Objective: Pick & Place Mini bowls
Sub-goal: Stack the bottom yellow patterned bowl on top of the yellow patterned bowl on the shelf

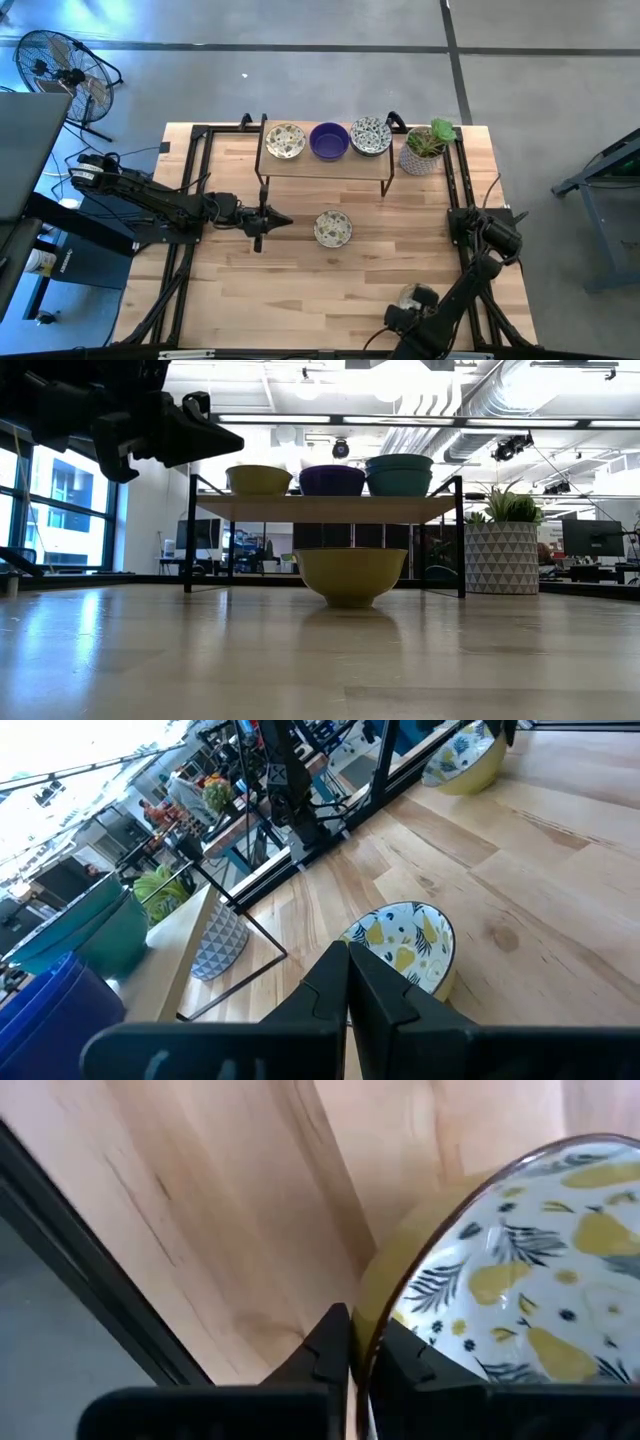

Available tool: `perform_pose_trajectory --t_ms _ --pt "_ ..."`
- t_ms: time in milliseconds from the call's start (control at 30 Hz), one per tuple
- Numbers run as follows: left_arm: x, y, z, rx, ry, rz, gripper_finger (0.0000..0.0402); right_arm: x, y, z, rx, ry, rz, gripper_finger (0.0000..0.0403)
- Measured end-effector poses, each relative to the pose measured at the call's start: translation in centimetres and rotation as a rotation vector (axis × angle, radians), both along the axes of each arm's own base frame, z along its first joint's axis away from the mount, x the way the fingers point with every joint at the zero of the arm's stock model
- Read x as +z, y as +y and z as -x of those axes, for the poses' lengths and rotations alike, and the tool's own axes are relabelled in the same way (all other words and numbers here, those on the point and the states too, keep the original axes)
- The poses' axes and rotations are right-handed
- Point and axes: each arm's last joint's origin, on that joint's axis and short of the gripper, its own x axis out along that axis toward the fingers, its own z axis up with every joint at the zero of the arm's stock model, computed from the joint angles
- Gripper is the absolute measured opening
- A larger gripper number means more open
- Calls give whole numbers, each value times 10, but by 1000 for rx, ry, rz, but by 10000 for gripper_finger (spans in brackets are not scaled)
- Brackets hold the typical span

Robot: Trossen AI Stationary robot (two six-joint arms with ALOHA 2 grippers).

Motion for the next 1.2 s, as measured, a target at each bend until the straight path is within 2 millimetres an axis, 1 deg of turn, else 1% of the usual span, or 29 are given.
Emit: perform_pose_trajectory --t_ms 100,200,300,433,600,800,900,1067,1200 --pt "0 0 0 2 1 3 0 12 -2 -5 30 -47 -3 21" --pt "1 0 0 2 -1 3 0 28 -7 -16 85 -86 -15 23" --pt "4 1 3 3 -10 2 0 39 -19 -35 179 -104 -28 13" --pt "8 2 9 3 0 -2 0 48 -43 -64 305 -142 -24 9" --pt "15 4 22 3 28 -6 0 51 -80 -99 448 -193 -7 21" --pt "20 5 31 -6 38 -10 0 52 -121 -134 611 -297 50 15" --pt "18 5 34 -6 76 -11 0 54 -138 -150 671 -367 70 15" --pt "16 5 35 -4 95 -12 0 47 -158 -166 750 -414 95 19" --pt "14 7 35 36 84 -16 0 40 -162 -172 785 -415 101 17"
